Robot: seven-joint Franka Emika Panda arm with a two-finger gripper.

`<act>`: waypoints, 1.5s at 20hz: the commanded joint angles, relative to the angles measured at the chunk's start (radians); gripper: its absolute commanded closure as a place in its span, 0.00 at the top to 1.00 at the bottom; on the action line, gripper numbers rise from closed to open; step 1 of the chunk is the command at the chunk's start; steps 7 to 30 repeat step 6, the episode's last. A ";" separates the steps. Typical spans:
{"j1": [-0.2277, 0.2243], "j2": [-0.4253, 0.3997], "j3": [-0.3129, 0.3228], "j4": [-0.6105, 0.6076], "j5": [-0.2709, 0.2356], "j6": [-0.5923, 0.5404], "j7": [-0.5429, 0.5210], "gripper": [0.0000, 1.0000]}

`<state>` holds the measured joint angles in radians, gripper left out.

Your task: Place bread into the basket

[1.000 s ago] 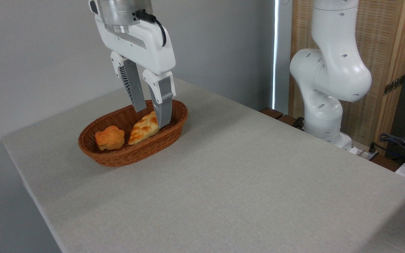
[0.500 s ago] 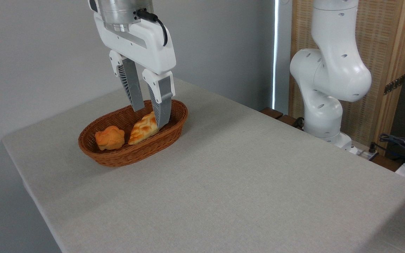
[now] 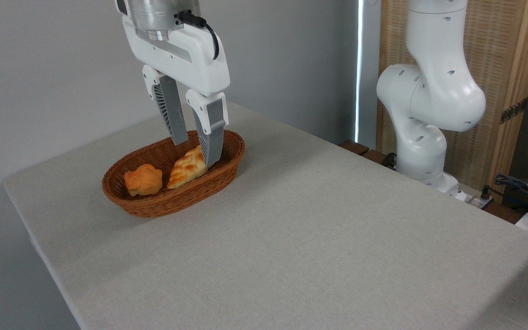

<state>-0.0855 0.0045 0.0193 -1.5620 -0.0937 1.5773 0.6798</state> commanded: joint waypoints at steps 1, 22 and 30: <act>0.015 -0.009 -0.013 0.000 -0.009 0.012 -0.013 1.00; 0.015 -0.009 -0.010 0.000 -0.008 0.009 -0.013 1.00; 0.015 -0.009 -0.010 0.000 -0.008 0.009 -0.013 1.00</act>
